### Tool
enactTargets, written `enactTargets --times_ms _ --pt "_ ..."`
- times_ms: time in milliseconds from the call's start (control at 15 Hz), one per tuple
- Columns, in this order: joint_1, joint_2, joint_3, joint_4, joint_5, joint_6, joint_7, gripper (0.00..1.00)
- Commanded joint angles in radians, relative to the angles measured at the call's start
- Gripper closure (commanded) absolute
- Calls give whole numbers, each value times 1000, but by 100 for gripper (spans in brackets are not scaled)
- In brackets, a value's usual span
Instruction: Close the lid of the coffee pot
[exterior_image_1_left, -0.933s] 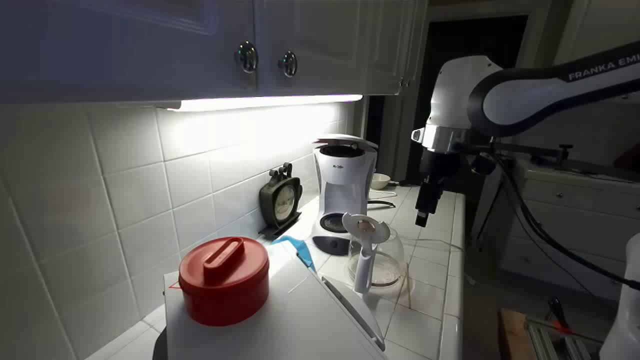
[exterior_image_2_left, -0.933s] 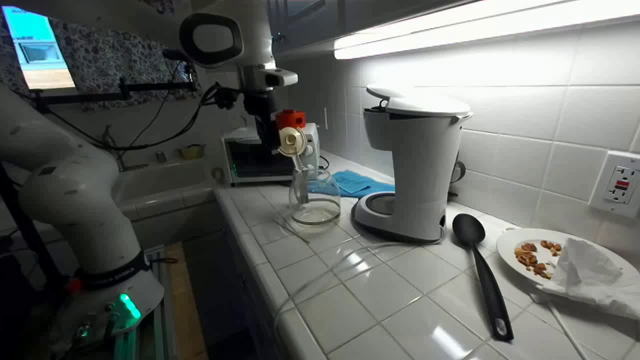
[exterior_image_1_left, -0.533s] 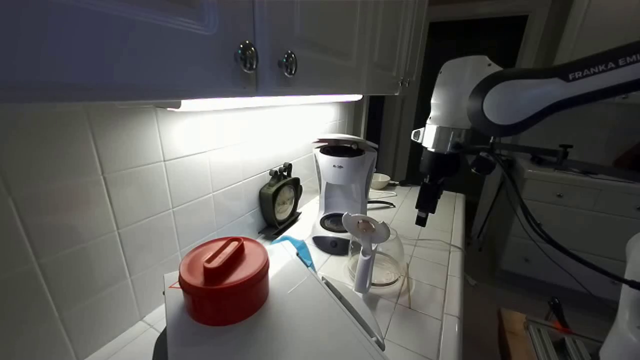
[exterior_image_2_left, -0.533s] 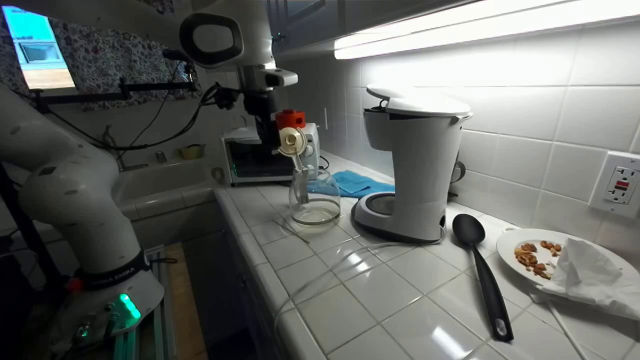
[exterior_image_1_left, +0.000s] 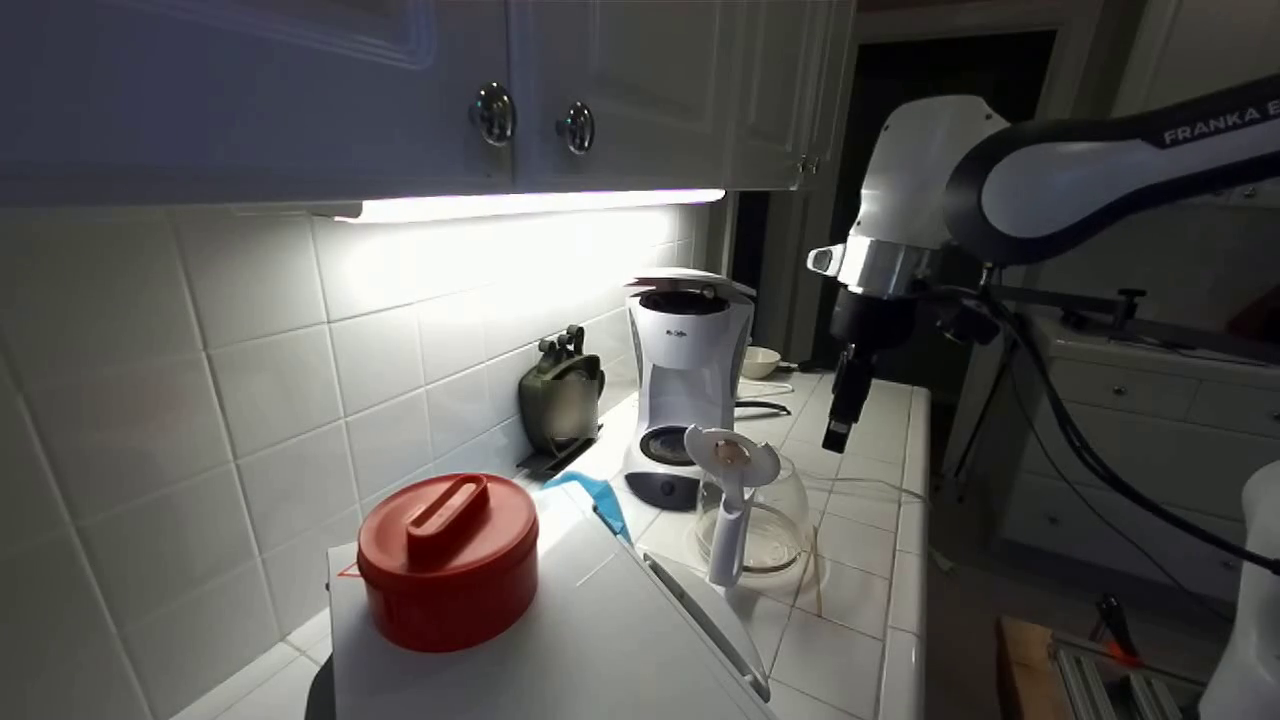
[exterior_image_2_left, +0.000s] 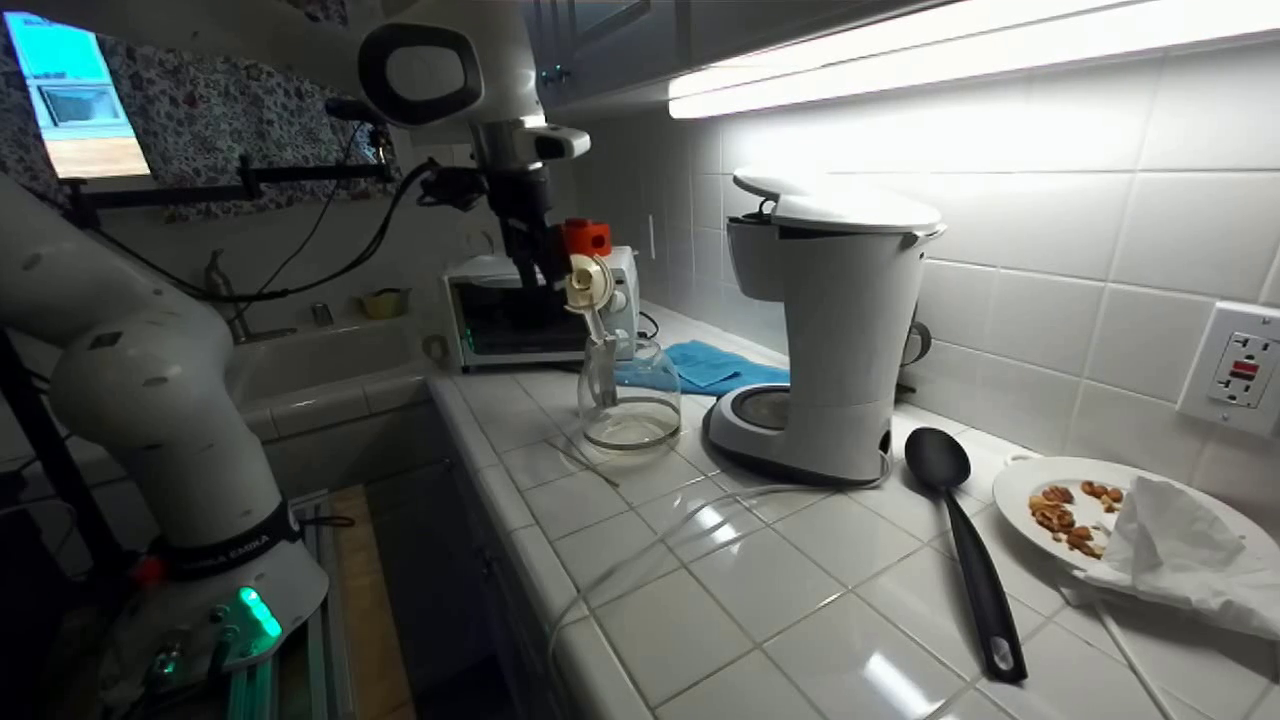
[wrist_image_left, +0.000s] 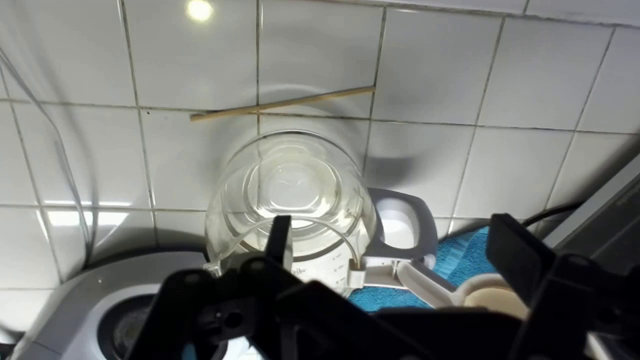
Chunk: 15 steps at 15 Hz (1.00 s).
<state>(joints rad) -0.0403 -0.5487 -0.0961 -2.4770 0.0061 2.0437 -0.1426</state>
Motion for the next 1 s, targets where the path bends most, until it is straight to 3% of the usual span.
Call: enactTargets --times_ms 0,533,933 --pt "54 -5 -23 23 53 10 -98 0" --pt "110 45 -18 69 138 26 -141 0" --pt "142 78 -20 67 166 99 -206 0"
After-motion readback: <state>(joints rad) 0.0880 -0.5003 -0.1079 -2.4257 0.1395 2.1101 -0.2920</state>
